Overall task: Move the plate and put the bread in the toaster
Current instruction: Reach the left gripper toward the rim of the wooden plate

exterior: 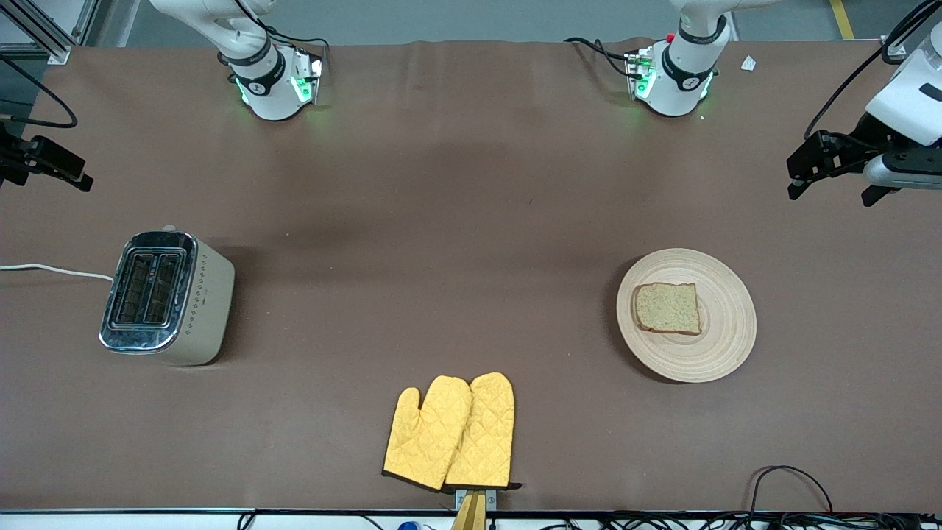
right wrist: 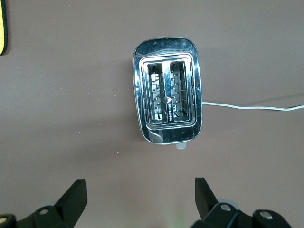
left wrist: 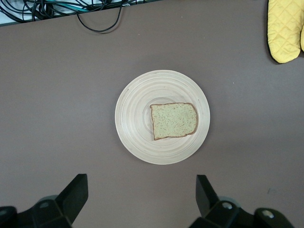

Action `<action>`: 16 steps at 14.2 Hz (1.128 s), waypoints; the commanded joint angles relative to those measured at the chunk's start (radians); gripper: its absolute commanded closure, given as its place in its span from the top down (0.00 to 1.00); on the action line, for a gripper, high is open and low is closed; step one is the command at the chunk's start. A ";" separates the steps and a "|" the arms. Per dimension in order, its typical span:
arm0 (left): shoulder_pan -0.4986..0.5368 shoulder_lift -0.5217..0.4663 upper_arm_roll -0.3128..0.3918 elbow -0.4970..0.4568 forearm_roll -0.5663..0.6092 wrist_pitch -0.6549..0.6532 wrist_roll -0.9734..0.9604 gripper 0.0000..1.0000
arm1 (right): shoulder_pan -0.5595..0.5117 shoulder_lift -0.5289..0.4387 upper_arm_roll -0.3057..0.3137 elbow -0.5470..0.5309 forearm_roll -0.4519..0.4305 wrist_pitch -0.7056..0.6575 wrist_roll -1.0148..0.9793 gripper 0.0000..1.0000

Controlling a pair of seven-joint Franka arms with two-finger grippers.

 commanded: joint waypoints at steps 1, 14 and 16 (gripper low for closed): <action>0.007 0.003 0.003 0.010 -0.014 -0.002 0.018 1.00 | 0.001 -0.018 0.002 -0.007 -0.005 -0.007 0.000 1.00; 0.391 0.599 0.029 0.121 -0.458 -0.017 0.490 1.00 | -0.002 -0.018 0.001 -0.008 -0.002 -0.014 0.002 1.00; 0.415 0.734 0.029 0.176 -0.497 -0.017 0.551 1.00 | -0.002 -0.018 0.001 -0.008 -0.001 -0.014 0.002 1.00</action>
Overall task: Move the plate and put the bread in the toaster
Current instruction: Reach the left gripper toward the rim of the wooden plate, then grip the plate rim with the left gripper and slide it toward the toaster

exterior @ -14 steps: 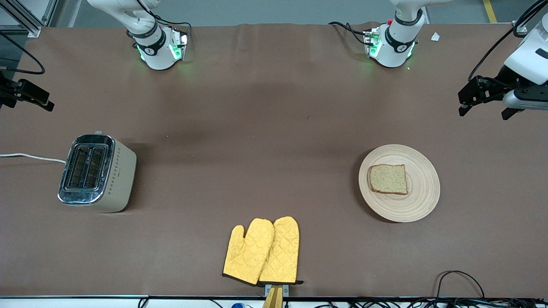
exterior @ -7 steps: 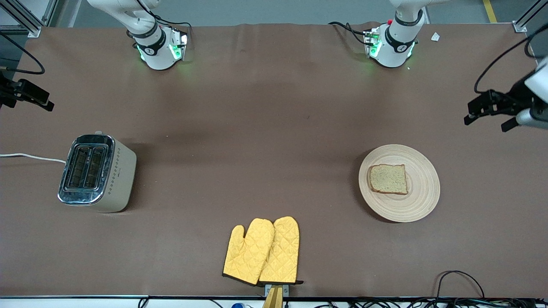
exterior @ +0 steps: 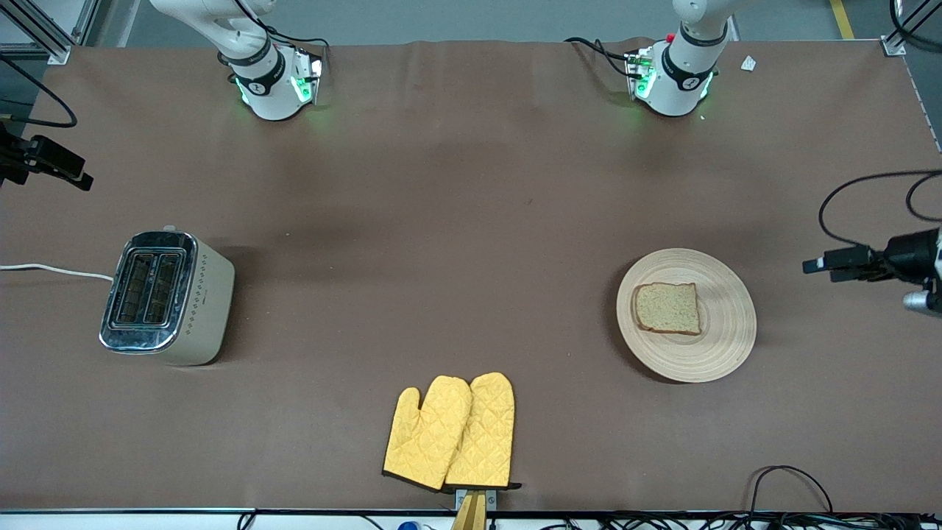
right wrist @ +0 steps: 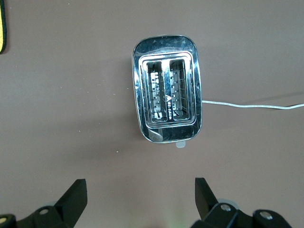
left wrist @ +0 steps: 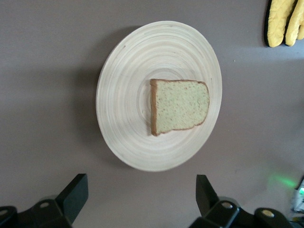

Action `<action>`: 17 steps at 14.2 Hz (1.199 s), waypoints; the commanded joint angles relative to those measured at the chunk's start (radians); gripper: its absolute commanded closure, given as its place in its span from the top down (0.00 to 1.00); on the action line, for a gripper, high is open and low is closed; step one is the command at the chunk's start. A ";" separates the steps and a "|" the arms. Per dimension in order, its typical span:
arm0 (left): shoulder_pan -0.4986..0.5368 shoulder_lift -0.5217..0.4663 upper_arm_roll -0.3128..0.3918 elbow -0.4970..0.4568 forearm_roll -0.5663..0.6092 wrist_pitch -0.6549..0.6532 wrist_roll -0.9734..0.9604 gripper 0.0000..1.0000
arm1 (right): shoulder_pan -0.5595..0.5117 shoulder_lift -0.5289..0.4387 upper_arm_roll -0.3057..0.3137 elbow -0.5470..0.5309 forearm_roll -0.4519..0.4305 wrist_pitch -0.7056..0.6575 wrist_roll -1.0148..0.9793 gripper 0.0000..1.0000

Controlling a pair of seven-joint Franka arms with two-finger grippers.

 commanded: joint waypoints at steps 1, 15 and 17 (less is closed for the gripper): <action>0.015 0.202 -0.011 0.135 -0.052 -0.016 0.057 1.00 | -0.002 -0.018 0.002 -0.009 -0.001 -0.007 0.002 1.00; -0.014 0.385 -0.021 0.161 -0.196 0.075 0.243 0.29 | -0.005 -0.017 0.000 -0.009 -0.001 -0.007 0.002 1.00; -0.014 0.398 -0.021 0.161 -0.198 0.075 0.292 0.01 | -0.005 -0.017 0.000 -0.009 -0.001 -0.007 0.000 1.00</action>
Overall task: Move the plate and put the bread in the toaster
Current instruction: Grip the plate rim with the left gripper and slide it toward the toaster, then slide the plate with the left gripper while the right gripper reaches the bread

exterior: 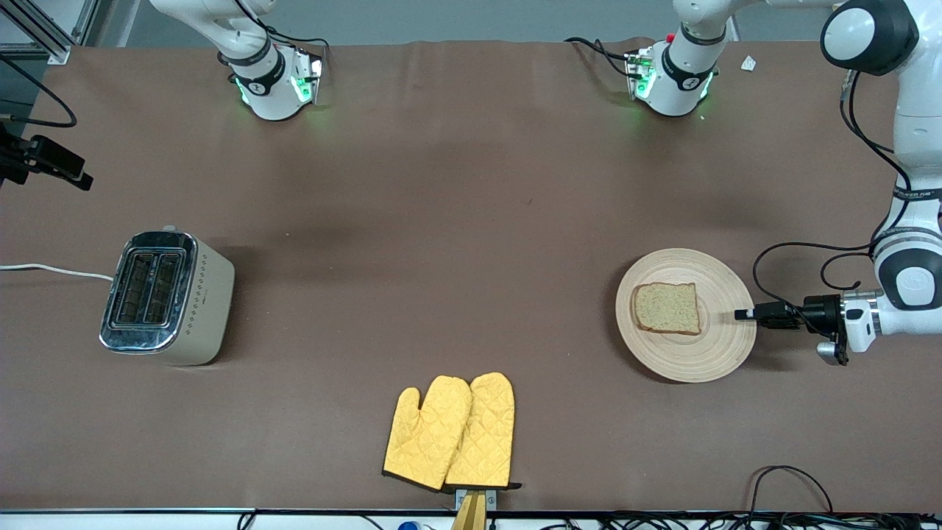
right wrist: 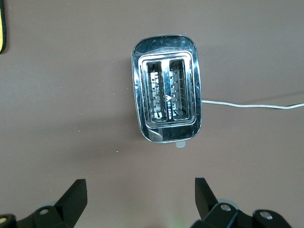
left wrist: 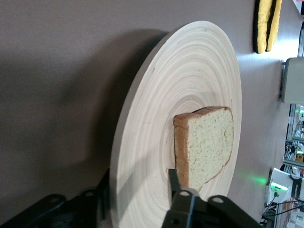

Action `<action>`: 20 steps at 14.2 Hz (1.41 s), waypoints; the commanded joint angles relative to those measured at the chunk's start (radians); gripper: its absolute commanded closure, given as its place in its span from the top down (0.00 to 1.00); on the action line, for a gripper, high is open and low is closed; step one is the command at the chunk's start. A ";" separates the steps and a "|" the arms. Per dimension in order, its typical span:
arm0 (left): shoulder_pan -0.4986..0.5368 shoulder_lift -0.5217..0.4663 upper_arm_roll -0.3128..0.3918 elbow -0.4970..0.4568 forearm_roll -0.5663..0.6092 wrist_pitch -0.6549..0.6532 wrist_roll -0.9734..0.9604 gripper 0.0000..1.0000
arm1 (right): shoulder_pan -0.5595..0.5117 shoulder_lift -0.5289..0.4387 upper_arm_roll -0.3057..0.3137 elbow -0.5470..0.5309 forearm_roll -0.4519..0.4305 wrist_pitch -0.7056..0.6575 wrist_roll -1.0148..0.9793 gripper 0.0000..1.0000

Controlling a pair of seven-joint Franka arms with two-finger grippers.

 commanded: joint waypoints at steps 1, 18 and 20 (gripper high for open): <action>-0.001 0.022 0.001 0.016 -0.022 0.000 0.053 0.00 | -0.004 -0.017 0.001 -0.009 -0.001 -0.006 0.001 1.00; -0.558 0.070 -0.270 0.037 -0.436 0.516 -0.318 0.00 | 0.117 0.248 0.004 -0.018 0.108 0.148 0.096 1.00; -0.682 0.129 -0.270 0.081 -0.460 0.645 -0.326 0.00 | 0.135 0.294 0.004 -0.031 0.145 0.200 0.170 1.00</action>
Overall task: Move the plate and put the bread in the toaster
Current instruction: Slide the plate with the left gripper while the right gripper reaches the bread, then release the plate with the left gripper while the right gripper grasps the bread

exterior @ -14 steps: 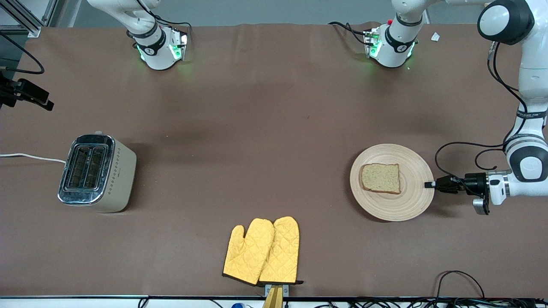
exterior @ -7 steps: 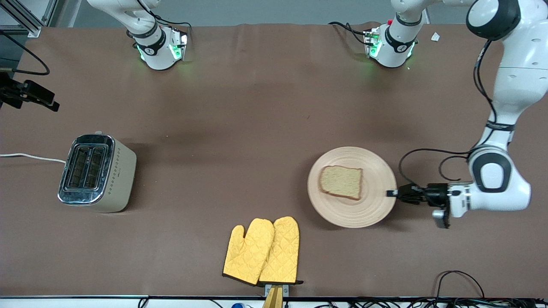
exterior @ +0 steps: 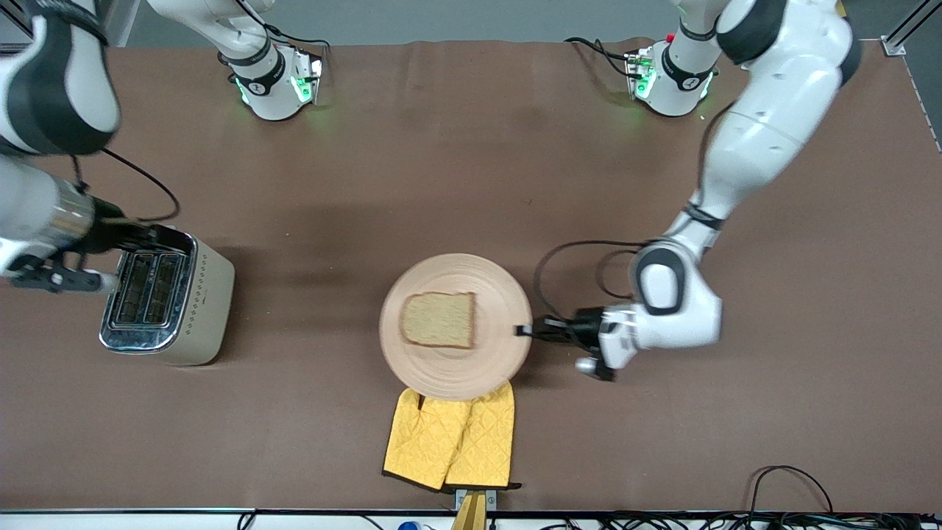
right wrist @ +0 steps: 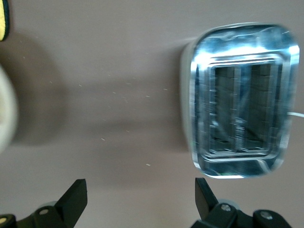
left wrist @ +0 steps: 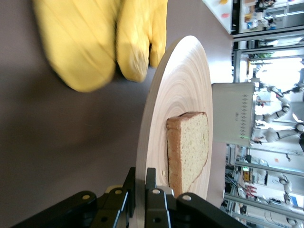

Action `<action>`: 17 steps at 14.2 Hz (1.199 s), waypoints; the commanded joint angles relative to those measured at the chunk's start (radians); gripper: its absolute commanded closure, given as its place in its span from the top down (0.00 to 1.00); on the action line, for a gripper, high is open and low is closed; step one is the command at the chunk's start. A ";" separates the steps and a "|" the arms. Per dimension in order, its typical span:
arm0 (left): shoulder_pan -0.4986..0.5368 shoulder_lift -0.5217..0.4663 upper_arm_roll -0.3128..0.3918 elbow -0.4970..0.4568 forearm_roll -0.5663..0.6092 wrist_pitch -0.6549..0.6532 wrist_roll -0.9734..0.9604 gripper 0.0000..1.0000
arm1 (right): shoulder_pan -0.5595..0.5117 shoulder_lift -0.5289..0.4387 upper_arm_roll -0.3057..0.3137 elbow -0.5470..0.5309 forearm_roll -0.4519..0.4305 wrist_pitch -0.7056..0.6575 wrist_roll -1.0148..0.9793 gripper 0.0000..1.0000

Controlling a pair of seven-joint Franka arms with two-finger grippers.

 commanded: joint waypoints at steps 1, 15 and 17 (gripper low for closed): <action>-0.139 0.107 0.002 0.102 -0.053 0.105 -0.014 0.00 | 0.018 0.035 -0.003 -0.031 0.037 0.061 0.073 1.00; -0.201 0.108 0.097 0.201 0.134 -0.015 -0.354 1.00 | 0.241 0.187 -0.005 -0.364 0.157 0.634 0.223 1.00; -0.104 0.094 0.092 0.209 0.223 -0.152 -0.373 1.00 | 0.245 0.199 -0.005 -0.361 0.159 0.642 0.225 0.77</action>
